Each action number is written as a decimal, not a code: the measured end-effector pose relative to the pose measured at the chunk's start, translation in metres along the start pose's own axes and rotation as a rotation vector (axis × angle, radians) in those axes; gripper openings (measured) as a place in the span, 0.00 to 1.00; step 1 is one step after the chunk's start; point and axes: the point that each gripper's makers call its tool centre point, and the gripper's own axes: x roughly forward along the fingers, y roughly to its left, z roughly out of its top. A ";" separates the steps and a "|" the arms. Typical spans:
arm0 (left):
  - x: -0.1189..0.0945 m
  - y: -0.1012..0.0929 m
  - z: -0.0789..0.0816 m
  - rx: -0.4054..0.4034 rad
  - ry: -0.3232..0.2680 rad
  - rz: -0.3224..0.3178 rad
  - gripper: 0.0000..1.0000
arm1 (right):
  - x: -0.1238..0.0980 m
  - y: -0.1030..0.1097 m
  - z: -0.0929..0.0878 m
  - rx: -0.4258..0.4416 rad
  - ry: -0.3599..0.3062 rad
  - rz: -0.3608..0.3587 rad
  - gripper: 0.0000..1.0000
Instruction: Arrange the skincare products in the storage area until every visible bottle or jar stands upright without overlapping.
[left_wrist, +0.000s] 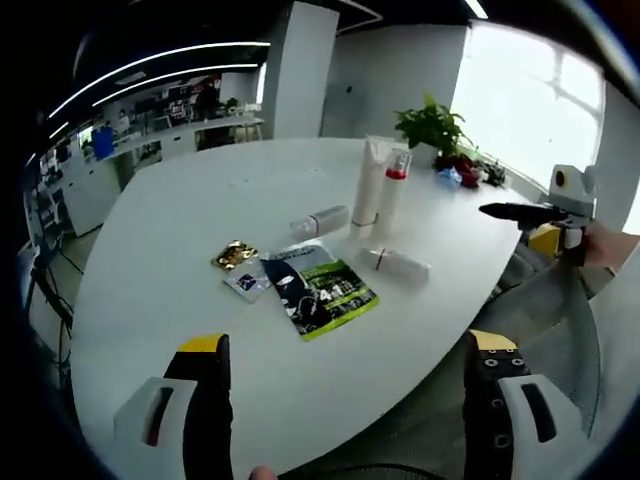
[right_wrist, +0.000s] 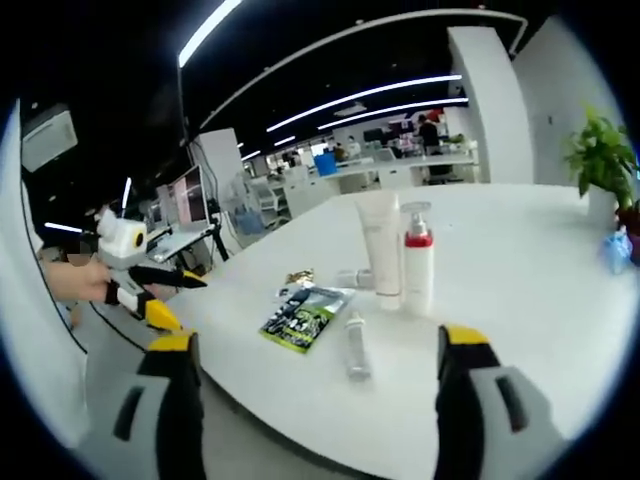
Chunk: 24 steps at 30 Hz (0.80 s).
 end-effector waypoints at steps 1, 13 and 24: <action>0.000 0.001 0.001 -0.001 -0.005 0.005 0.95 | 0.000 -0.001 0.000 0.000 0.000 -0.003 0.99; 0.002 -0.001 0.004 -0.005 -0.004 -0.005 0.95 | 0.001 -0.007 0.001 0.008 -0.001 -0.020 0.97; 0.002 0.001 0.001 -0.026 -0.006 0.005 0.92 | 0.008 -0.006 -0.005 -0.004 0.059 -0.004 0.95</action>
